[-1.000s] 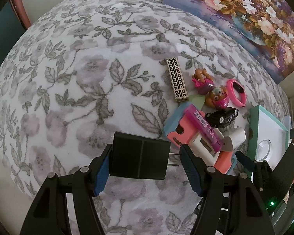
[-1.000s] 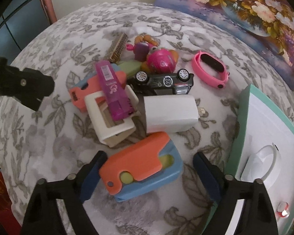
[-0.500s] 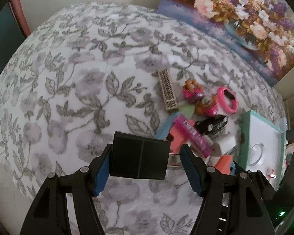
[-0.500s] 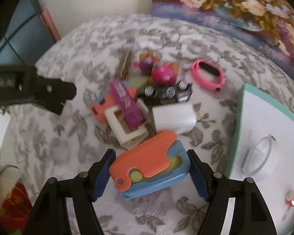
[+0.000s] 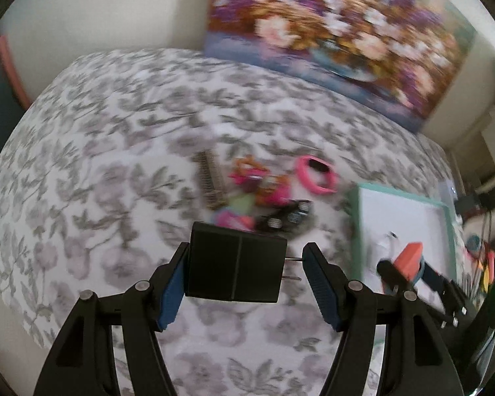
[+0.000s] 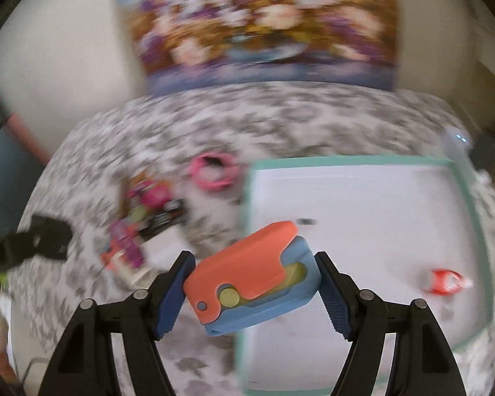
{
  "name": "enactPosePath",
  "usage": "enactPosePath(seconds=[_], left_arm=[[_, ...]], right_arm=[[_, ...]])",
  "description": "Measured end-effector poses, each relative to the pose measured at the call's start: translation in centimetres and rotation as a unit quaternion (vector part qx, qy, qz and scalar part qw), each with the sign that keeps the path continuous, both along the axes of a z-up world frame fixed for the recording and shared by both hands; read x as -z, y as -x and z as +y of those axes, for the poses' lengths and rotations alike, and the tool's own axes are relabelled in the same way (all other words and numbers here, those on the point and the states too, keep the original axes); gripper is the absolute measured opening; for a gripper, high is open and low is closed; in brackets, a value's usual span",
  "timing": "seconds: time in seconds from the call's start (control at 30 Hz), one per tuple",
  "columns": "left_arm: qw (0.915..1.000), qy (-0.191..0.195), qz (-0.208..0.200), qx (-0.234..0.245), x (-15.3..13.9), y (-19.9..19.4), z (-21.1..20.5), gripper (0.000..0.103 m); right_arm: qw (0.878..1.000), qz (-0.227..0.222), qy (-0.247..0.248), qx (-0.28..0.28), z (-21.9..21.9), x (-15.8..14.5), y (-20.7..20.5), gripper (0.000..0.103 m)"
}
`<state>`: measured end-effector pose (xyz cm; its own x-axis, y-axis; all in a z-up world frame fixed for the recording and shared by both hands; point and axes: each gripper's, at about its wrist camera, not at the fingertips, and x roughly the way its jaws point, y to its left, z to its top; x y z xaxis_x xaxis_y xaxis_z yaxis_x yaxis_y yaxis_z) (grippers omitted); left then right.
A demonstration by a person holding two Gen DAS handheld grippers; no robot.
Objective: Organize rigid objects
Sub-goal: 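Carry the black charger and orange-blue toy into the tray and release both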
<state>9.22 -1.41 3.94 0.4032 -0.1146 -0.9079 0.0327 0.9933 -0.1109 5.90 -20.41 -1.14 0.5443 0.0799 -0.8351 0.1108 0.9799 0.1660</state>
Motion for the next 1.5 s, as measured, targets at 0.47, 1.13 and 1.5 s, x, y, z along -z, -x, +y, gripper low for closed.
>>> enactPosePath(seconds=[0.47, 1.13, 1.5], left_arm=[[0.9833, -0.041, 0.013, 0.177, 1.9, 4.0, -14.5, 0.069], [0.9643, -0.086, 0.066, 0.242, 7.7, 5.2, -20.3, 0.069], [0.9712, -0.070, 0.062, 0.219, 6.2, 4.2, -18.6, 0.074]], right_arm=[[0.972, 0.082, -0.041, 0.218, -13.1, 3.7, 4.5, 0.076], [0.967, 0.112, -0.046, 0.224, -14.6, 5.8, 5.1, 0.076], [0.973, 0.094, -0.016, 0.211, -13.5, 4.4, 4.8, 0.092]])
